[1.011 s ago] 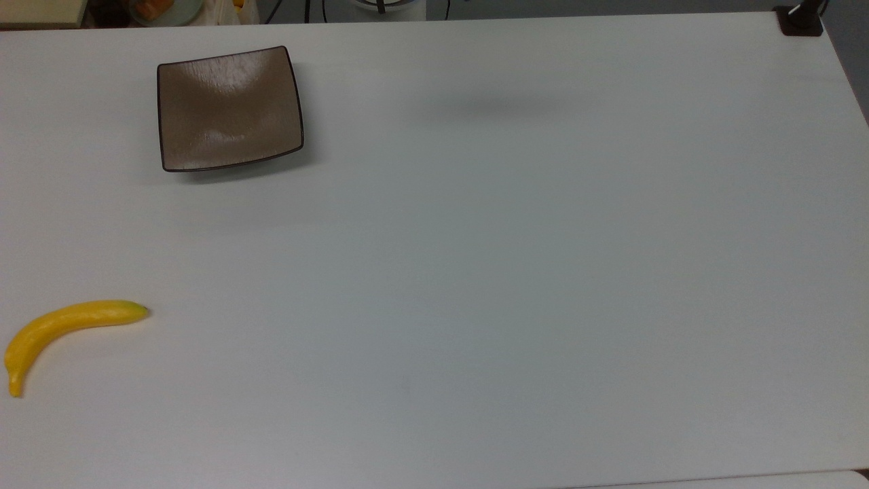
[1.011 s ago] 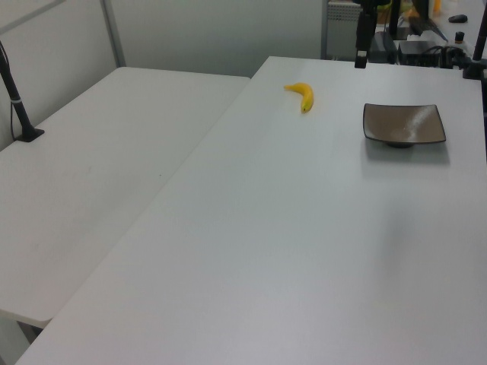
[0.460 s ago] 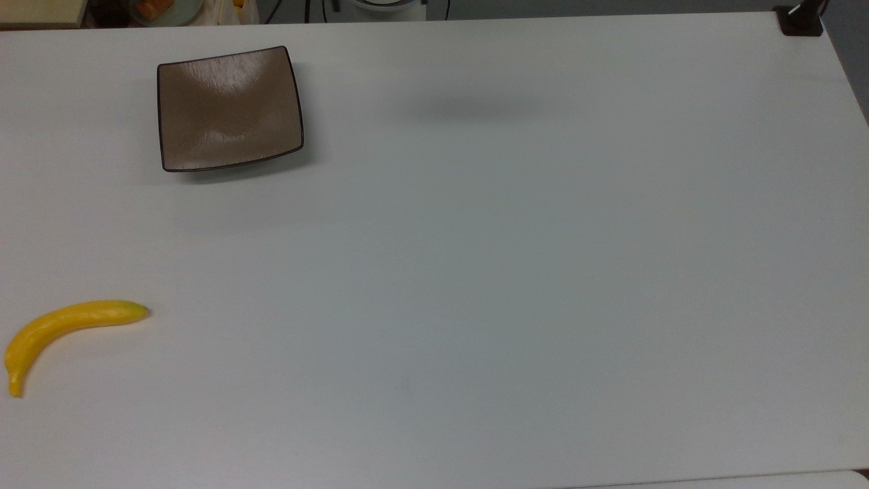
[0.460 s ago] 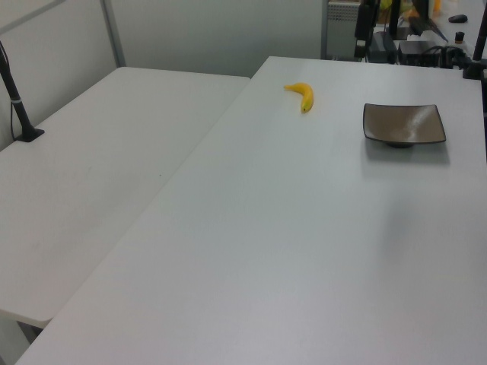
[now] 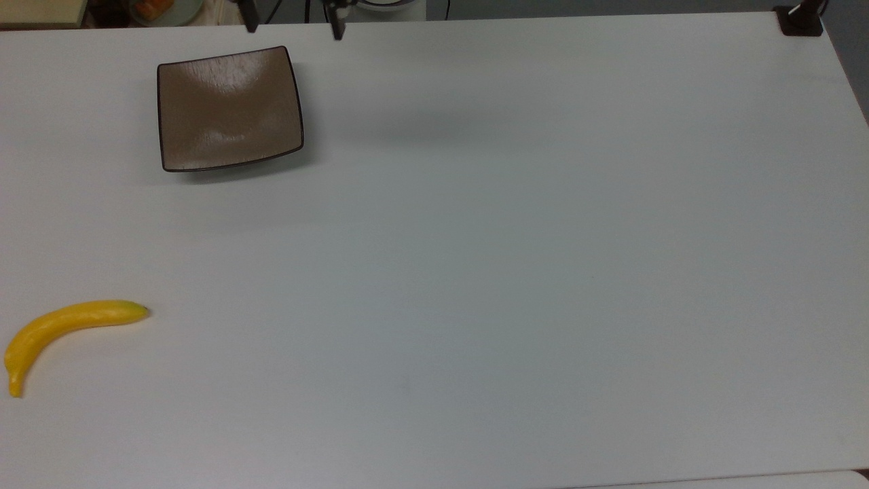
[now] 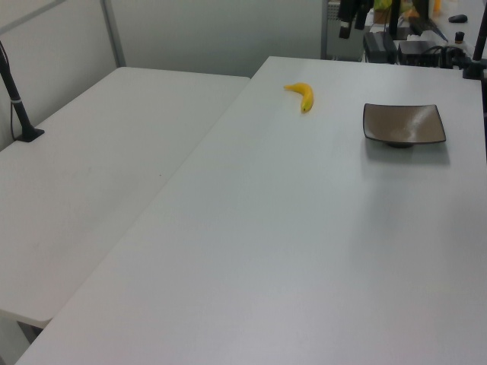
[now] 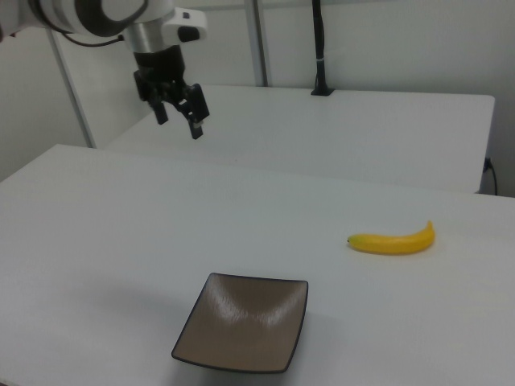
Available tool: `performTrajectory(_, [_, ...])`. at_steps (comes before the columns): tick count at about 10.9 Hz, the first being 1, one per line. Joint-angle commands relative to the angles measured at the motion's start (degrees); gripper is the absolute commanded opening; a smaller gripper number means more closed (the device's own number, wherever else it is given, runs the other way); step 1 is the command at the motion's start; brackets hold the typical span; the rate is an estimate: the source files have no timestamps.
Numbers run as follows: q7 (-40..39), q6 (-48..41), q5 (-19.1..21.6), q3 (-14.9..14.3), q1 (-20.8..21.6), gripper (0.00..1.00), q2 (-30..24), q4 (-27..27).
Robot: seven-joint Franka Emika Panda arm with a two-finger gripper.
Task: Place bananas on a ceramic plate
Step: 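Move the open gripper over toward the yellow banana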
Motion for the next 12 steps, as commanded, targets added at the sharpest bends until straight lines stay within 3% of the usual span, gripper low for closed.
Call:
performTrajectory(1, [10.1,0.6,-0.5,-0.3,-3.7,1.00,8.5,10.1])
performTrajectory(4, [17.4,3.1,-0.6,-0.3,-9.4,1.00,15.1,15.7])
performTrajectory(7, [20.2,11.5,-0.5,0.0,-14.3,1.00,20.0,16.7])
performTrajectory(12, [20.0,25.8,-1.0,-0.4,-17.7,1.00,25.3,16.5])
